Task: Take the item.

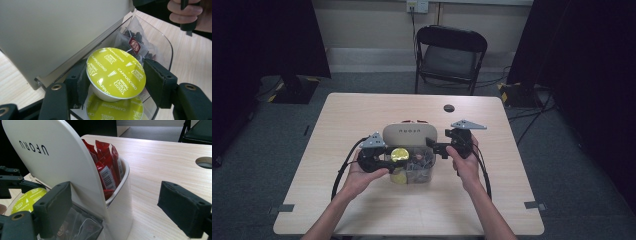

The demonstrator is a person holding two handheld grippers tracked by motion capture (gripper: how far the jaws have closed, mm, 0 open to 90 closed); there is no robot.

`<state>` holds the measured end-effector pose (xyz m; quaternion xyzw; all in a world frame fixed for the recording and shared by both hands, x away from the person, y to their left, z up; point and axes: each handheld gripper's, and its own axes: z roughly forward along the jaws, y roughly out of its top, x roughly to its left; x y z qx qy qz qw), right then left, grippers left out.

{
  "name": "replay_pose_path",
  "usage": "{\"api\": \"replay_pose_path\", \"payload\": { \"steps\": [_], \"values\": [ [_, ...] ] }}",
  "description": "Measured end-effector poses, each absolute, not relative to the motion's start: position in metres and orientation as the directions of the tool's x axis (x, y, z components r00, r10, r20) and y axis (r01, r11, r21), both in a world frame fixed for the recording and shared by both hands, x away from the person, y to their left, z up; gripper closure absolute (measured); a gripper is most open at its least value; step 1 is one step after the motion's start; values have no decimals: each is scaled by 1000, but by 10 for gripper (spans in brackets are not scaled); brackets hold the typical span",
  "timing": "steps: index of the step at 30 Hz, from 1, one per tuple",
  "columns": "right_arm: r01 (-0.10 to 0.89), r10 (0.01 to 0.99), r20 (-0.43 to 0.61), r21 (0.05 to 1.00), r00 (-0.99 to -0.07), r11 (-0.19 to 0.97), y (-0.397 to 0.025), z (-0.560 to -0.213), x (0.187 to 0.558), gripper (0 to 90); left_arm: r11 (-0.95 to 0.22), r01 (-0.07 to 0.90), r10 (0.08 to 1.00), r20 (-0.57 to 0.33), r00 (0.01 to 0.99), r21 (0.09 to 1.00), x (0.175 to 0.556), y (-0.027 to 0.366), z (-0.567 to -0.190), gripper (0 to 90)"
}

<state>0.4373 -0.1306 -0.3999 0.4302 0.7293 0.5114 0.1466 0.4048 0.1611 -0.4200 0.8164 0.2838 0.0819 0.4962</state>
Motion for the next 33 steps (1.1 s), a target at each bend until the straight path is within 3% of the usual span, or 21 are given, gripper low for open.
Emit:
{"api": "replay_pose_path", "payload": {
  "steps": [14, 33],
  "values": [
    [472, 776, 219, 874, -591, 113, -131, -399, 437, 116, -309, 398, 540, -185, 821, 864, 403, 164, -418, 398],
    [473, 773, 220, 873, -595, 117, -131, -400, 439, 111, -295, 355, 525, -160, 836, 887, 391, 175, -400, 398]
  ]
}}
